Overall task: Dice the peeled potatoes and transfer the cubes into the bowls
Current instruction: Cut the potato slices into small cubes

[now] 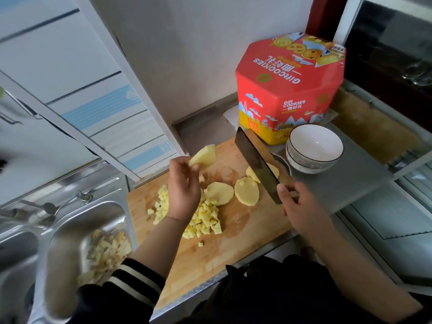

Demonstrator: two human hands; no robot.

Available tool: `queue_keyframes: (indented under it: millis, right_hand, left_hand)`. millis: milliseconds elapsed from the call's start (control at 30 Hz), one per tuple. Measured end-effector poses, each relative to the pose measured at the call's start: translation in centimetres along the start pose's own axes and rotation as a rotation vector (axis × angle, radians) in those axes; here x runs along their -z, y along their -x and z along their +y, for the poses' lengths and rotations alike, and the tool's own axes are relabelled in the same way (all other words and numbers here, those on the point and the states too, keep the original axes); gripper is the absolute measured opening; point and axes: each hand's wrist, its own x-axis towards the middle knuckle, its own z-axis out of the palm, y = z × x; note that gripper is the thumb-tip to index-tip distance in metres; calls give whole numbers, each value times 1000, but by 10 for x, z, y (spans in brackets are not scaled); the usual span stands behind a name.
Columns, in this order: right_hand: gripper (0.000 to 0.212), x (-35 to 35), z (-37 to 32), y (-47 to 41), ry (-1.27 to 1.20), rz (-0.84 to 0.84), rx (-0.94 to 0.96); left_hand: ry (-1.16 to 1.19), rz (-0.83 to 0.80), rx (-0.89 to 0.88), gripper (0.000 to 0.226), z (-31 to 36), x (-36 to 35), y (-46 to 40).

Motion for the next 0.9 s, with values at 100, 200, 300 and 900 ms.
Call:
queue_keyframes:
  millis: [100, 200, 300, 900]
  right_hand:
    - [45, -5, -8, 0, 27, 9, 36]
    - [69, -10, -10, -3, 35, 29, 66]
    - [69, -16, -11, -6, 34, 2, 75]
    - [39, -29, -21, -9, 87, -93, 127]
  left_hand:
    - [624, -5, 568, 8, 15, 2, 1]
    - [1083, -78, 867, 24, 17, 11, 2]
    - [1260, -74, 981, 26, 21, 18, 5]
    - [435, -190, 870, 15, -9, 38, 16]
